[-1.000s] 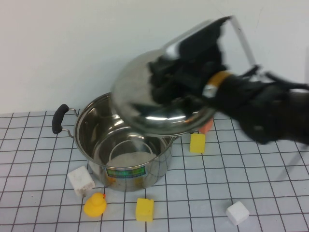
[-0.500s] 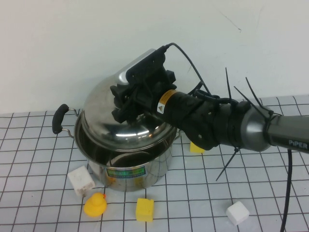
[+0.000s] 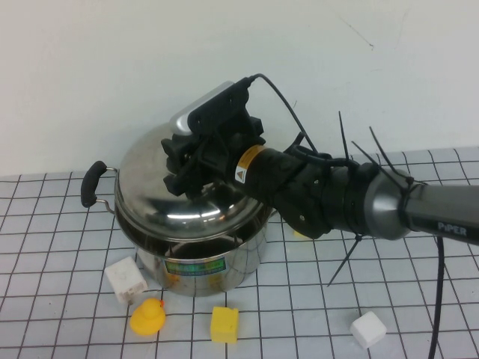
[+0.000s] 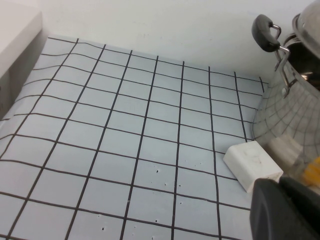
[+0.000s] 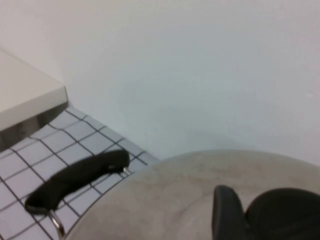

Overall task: Cover the pot
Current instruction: Place the pot lid on the pot

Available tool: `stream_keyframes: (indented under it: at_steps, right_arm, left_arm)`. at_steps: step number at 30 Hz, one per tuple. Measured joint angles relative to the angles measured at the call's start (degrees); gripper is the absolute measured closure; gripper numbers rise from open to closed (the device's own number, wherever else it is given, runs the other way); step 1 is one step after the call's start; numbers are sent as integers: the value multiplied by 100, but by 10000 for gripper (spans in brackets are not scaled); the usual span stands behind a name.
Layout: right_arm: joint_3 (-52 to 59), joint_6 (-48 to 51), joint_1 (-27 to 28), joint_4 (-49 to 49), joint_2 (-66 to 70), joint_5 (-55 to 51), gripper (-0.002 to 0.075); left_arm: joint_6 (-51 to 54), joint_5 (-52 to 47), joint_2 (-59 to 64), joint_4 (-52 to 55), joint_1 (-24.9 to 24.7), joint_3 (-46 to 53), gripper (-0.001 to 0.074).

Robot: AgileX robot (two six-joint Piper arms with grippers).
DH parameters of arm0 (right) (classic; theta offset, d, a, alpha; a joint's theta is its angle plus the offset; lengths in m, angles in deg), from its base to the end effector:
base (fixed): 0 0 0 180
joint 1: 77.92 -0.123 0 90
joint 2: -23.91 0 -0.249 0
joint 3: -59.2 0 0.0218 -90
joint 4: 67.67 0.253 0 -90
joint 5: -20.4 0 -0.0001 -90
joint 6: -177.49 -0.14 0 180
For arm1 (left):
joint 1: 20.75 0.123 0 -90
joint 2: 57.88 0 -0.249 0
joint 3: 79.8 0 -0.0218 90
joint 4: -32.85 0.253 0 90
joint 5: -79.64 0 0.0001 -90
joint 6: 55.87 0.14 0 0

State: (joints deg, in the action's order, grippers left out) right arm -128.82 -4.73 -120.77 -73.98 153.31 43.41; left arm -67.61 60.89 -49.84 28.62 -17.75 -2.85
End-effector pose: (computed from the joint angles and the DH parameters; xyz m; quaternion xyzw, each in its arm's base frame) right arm 0.3799 0.3606 0.1815 -0.3115 0.6905 0.2346 0.6092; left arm 0.1395 0.0040 0.1684 -0.1208 0.7770 -0.0778 0.6129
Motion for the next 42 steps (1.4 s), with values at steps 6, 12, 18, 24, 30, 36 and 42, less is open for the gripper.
stream_keyframes:
  at_steps: [6, 12, 18, 24, 30, 36, 42]
  right_arm:
    - [0, -18, 0, -4, 185, -40, 384]
    - [0, -18, 0, -14, 198, -40, 384]
    - [0, -80, -11, -27, 207, -40, 384]
    - [0, -80, -22, -31, 207, -77, 384]
    - [-8, -140, -41, -41, 207, -138, 384]
    - [-8, -221, -55, -105, 207, -160, 384]
    - [-13, -221, -55, -129, 196, -211, 384]
  left_arm:
    - [0, 0, 0, 0, 0, 0, 738]
    - [0, 0, 0, 0, 0, 0, 738]
    - [0, 0, 0, 0, 0, 0, 738]
    - [0, 0, 0, 0, 0, 0, 738]
    - [0, 0, 0, 0, 0, 0, 738]
    - [0, 0, 0, 0, 0, 0, 738]
    - [-10, 0, 0, 0, 0, 0, 738]
